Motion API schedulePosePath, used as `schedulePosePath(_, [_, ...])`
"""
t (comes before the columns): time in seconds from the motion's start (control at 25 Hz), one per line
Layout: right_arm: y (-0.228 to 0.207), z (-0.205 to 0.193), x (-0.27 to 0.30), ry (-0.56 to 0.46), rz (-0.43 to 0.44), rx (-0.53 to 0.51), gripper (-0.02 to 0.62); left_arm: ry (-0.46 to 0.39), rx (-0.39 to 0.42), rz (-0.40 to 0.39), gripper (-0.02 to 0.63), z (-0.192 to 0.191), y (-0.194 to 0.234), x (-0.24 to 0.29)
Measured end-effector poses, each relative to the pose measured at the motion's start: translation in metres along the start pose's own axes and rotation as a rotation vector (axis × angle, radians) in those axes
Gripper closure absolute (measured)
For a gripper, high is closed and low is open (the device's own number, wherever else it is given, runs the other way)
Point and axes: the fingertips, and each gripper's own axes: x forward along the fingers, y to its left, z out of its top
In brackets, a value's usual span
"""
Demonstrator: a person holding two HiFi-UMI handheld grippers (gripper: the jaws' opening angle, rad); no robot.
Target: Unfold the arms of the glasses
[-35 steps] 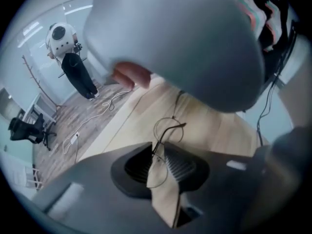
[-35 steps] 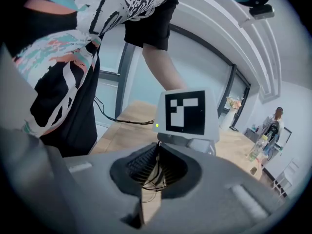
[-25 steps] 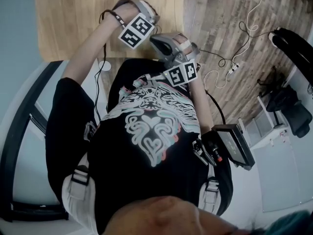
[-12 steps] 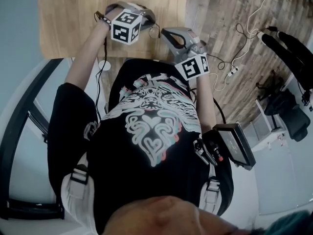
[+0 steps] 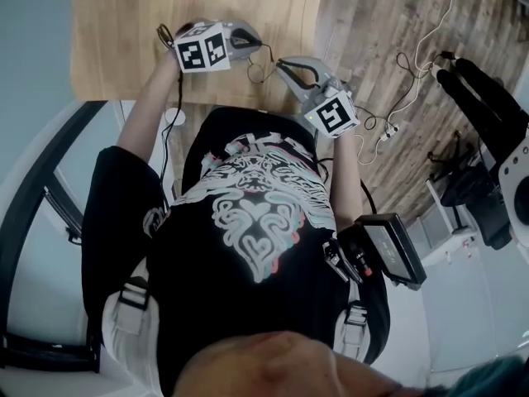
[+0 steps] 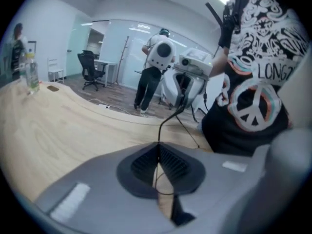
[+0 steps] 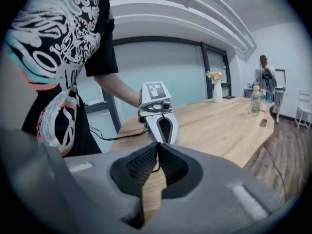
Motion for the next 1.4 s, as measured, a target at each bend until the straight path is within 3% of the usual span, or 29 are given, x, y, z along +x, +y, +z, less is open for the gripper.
schedulePosePath(0.28, [-0.002,0.006,-0.007,-0.060,0.031,0.149,0.575,-0.244,-0.321,0.036,0.617,0.009,0.017,-0.021])
schedulePosePath(0.56, [-0.013,0.017,-0.012,-0.102,0.079,0.263,0.575,-0.401,-0.572,0.006,0.617,0.001,0.022,-0.040])
schedulePosePath(0.8, [-0.029,0.027,-0.020,-0.163,0.066,0.262,0.575,-0.532,-0.711,0.046,0.617,-0.009,0.025,-0.056])
schedulePosePath(1.04, [-0.041,0.030,-0.027,-0.247,0.033,0.329,0.574,-0.690,-0.888,0.048,0.617,-0.014,0.023,-0.077])
schedulePosePath(1.4, [-0.042,0.038,-0.026,-0.272,0.061,0.350,0.574,-0.800,-1.035,0.049,0.617,-0.018,0.011,-0.082])
